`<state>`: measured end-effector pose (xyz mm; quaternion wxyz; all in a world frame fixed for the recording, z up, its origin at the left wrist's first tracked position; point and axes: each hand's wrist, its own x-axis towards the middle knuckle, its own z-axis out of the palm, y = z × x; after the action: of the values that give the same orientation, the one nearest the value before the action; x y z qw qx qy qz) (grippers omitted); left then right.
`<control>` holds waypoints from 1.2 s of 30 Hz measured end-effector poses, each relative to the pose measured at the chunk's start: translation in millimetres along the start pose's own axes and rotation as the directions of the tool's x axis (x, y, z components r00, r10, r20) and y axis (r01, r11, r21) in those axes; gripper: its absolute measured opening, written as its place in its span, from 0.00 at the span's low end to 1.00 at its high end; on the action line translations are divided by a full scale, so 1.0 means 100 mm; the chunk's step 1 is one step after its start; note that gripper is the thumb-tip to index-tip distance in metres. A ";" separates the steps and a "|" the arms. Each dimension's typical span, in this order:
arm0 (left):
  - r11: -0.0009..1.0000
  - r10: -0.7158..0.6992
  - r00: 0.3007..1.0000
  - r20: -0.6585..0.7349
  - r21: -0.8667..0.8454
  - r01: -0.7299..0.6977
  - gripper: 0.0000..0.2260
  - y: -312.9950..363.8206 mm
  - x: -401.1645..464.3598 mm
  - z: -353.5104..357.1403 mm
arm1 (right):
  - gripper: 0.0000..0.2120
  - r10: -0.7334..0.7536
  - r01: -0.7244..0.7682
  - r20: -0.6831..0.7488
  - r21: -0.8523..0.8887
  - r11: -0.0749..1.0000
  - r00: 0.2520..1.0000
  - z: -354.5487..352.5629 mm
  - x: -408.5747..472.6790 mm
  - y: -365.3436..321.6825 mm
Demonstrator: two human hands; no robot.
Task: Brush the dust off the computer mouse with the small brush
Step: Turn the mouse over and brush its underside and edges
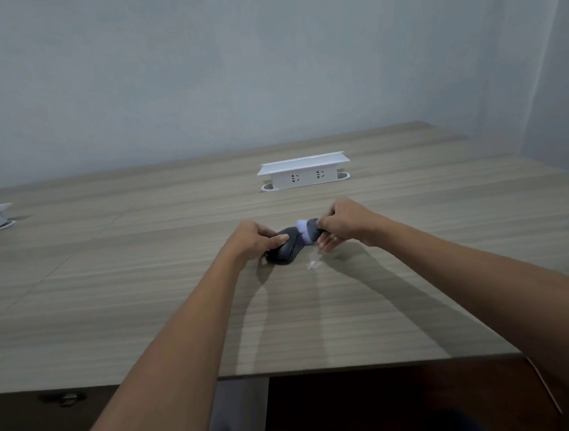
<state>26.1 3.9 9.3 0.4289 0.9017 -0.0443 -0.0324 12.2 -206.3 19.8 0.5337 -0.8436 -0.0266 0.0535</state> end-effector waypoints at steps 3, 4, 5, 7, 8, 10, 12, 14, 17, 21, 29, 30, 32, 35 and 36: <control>1.000 0.000 1.000 -0.001 0.000 0.000 0.15 0.01 -0.01 0.00 | 0.07 0.048 -0.048 0.000 0.058 0.997 0.999 0.05 -0.02 -0.04; 1.000 -0.001 1.000 -0.004 -0.002 0.001 0.15 0.01 -0.01 0.00 | 0.08 0.069 -0.072 0.041 0.070 0.995 0.997 0.06 -0.04 -0.05; 1.000 -0.001 1.000 -0.007 -0.007 0.001 0.15 0.01 0.00 0.00 | 0.11 0.090 -0.097 0.090 0.080 0.992 0.992 0.07 -0.05 -0.07; 1.000 0.000 1.000 -0.007 -0.011 0.000 0.16 0.00 0.00 0.01 | 0.18 0.137 -0.154 0.154 0.105 0.982 0.978 0.07 -0.08 -0.08; 1.000 0.000 1.000 -0.007 -0.008 0.000 0.16 0.00 0.01 0.01 | 0.17 0.157 -0.176 0.152 0.122 0.977 0.976 0.05 -0.08 -0.09; 1.000 -0.006 1.000 -0.008 0.002 0.006 0.15 0.00 0.01 0.01 | 0.12 0.172 -0.184 0.093 0.134 0.974 0.981 0.00 -0.05 -0.10; 1.000 -0.006 1.000 -0.007 0.005 0.006 0.15 0.00 0.01 0.02 | 0.07 0.162 -0.163 0.018 0.105 0.981 0.987 -0.01 -0.04 -0.11; 1.000 -0.003 1.000 -0.005 0.001 0.003 0.15 0.00 0.02 0.02 | 0.08 0.150 -0.151 0.018 0.095 0.984 0.988 0.03 -0.05 -0.12; 1.000 0.000 1.000 -0.011 0.006 0.000 0.15 -0.01 0.04 0.02 | 0.12 0.170 -0.182 0.149 0.074 0.980 0.974 0.06 -0.08 -0.16; 1.000 0.009 1.000 -0.020 0.022 -0.009 0.15 -0.03 0.08 0.02 | 0.10 0.226 -0.237 0.180 0.043 0.971 0.957 0.04 -0.07 -0.22; 1.000 -0.006 1.000 -0.028 -0.006 0.005 0.14 -0.02 0.09 0.04 | 0.06 0.191 -0.198 0.110 0.056 0.979 0.975 0.07 -0.03 -0.21; 1.000 -0.005 1.000 -0.030 -0.004 0.005 0.14 -0.03 0.09 0.04 | 0.07 0.207 -0.217 0.147 0.056 0.975 0.967 0.08 -0.04 -0.22; 1.000 0.005 0.999 -0.034 0.001 -0.005 0.14 -0.03 0.11 0.05 | 0.09 0.230 -0.247 0.180 0.075 0.966 0.956 0.06 -0.05 -0.23; 1.000 0.012 0.999 -0.035 0.011 -0.012 0.14 -0.04 0.11 0.05 | 0.07 0.229 -0.240 0.102 0.111 0.964 0.968 0.02 0.00 -0.21; 1.000 0.011 0.999 -0.036 0.012 -0.010 0.14 -0.05 0.11 0.05 | 0.06 0.202 -0.206 0.046 0.096 0.974 0.978 0.01 0.02 -0.20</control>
<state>36.2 1.6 2.3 0.4246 0.9043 -0.0415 -0.0138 14.4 -196.5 37.1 0.5664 -0.8129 0.0532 0.1246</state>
